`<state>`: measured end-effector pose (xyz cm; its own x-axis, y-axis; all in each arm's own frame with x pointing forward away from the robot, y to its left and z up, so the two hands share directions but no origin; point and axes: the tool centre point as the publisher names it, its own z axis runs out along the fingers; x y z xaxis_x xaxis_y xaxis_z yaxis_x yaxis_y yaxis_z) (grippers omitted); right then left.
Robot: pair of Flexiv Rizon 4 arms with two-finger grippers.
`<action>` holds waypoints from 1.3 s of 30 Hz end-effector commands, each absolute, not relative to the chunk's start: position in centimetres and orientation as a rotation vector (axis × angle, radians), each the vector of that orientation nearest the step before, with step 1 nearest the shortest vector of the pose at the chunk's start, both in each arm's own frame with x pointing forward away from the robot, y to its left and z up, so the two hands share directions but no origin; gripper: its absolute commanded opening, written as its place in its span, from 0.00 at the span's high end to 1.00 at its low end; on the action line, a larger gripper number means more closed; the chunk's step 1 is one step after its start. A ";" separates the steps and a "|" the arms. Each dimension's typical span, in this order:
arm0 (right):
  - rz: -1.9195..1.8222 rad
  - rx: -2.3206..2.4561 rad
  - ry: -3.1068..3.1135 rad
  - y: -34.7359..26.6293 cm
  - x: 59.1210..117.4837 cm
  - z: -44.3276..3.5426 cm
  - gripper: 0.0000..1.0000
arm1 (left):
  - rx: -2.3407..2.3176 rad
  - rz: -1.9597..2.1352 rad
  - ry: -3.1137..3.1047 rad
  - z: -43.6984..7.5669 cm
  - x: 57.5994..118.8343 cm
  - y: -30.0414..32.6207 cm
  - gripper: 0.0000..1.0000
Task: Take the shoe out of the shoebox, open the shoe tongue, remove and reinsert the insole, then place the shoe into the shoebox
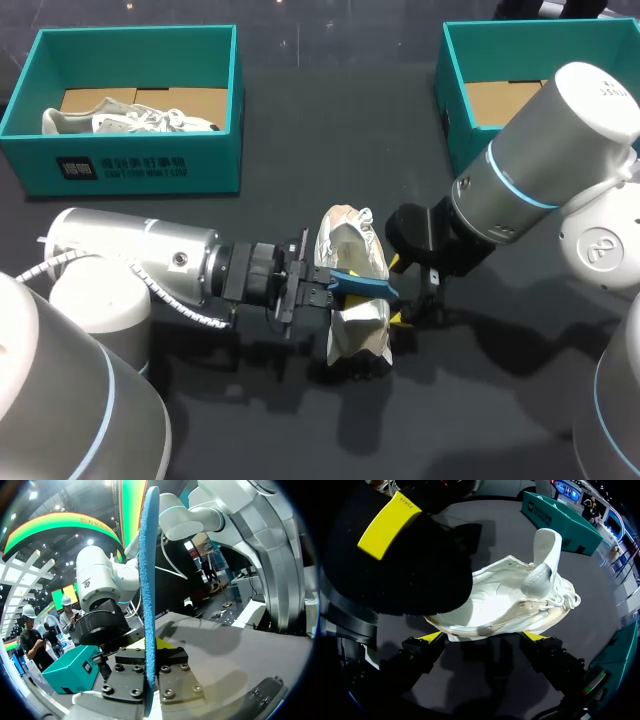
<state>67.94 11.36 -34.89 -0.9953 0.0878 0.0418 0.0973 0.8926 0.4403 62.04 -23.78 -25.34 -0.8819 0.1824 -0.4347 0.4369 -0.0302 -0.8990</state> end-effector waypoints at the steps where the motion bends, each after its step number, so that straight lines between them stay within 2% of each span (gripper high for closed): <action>1: -0.704 -0.163 -3.036 11.3 67.5 -35.1 0.00 | 0.669 -2.027 2.040 -25.5 62.1 -23.9 1.00; 39: -0.707 -0.238 -3.020 10.8 66.9 -35.7 0.00 | 0.610 -2.060 2.037 -27.6 62.4 -24.7 1.00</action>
